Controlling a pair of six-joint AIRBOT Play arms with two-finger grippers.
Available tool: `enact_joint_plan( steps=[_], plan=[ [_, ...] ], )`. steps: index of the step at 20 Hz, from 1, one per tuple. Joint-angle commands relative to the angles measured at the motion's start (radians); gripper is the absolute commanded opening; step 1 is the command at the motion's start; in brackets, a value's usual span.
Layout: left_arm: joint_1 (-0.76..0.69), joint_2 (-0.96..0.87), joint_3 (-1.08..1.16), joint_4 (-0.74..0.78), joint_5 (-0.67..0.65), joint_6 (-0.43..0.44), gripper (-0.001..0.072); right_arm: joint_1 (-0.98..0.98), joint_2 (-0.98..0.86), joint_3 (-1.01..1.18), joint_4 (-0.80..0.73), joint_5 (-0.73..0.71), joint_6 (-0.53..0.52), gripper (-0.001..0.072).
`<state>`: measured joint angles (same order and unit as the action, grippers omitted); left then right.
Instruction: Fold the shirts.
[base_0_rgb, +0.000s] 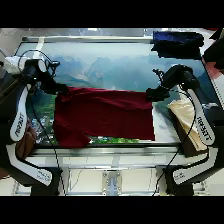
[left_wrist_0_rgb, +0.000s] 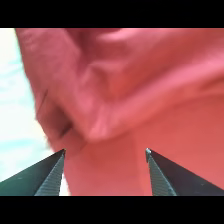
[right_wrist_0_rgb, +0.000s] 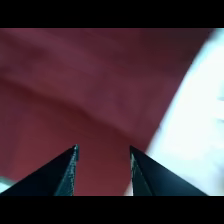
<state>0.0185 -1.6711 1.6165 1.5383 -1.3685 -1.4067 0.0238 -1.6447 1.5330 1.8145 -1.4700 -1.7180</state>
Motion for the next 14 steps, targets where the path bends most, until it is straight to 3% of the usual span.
enact_joint_plan(
  steps=[1,5,8,11,14],
  plan=[
    [0.071,0.208,-0.148,0.001,-0.027,0.000,0.0582,-0.017,0.133,0.008,-0.269,-0.132,0.005,0.0391],
    [0.259,0.602,-0.725,-0.047,0.095,-0.039,0.0582,-0.116,0.310,-0.132,-0.185,-0.083,0.024,0.0391],
    [0.412,0.793,-1.032,-0.274,0.100,-0.060,0.0580,-0.136,0.354,-0.156,-0.098,-0.057,0.023,0.0391],
    [0.547,0.798,-1.156,-0.442,0.043,-0.039,0.0580,-0.135,0.356,-0.156,-0.031,-0.033,0.023,0.0390],
    [0.630,0.722,-1.173,-0.454,0.002,-0.018,0.0580,-0.135,0.356,-0.156,-0.027,-0.034,0.023,0.0391]
  ],
)
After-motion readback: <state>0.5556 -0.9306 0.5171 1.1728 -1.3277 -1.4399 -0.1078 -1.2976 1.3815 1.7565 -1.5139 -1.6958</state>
